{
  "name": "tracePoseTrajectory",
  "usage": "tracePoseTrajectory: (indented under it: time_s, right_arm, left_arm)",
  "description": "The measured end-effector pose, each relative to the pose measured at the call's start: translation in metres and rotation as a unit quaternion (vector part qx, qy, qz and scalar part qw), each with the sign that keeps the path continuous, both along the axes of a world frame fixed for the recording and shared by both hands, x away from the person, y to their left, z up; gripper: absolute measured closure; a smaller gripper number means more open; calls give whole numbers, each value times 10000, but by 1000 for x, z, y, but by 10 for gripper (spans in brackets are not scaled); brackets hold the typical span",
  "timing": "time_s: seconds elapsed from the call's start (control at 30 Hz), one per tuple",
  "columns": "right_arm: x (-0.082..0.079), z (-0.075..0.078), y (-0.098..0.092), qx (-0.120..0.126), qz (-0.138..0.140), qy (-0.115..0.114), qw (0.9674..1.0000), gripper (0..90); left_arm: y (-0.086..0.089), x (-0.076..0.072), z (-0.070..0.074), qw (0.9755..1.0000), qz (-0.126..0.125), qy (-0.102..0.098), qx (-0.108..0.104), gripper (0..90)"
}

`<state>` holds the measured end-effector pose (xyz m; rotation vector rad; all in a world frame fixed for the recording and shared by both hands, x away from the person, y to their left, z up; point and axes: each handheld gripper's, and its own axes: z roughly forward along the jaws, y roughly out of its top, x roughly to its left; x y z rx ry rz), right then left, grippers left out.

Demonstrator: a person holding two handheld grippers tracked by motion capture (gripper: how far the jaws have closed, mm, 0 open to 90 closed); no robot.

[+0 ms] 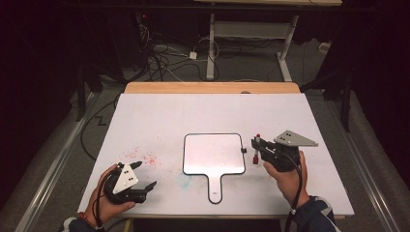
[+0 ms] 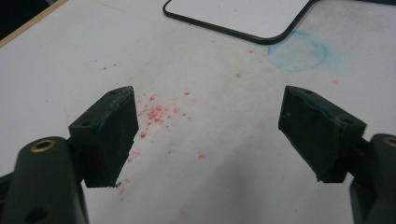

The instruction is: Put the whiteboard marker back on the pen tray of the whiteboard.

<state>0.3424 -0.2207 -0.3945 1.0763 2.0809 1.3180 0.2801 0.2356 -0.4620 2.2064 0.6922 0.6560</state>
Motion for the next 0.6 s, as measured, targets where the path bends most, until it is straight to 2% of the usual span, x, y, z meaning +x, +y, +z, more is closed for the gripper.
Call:
tracePoseTrajectory:
  time_s: [0.13, 0.27, 0.6]
  right_arm:
    - [-3, -5, -3, 135, 51, 459, 9988, 812]
    - [7, -16, 1, 189, 47, 774, 9968, 811]
    - [29, -35, 18, 110, 15, 1033, 9946, 811]
  left_arm:
    - [0, 2, 0, 10000, 17, 17, 10, 190]
    - [-1, 2, -1, 10000, 16, 34, -4, 190]
    - [-5, 5, -1, 9999, -69, 42, 65, 190]
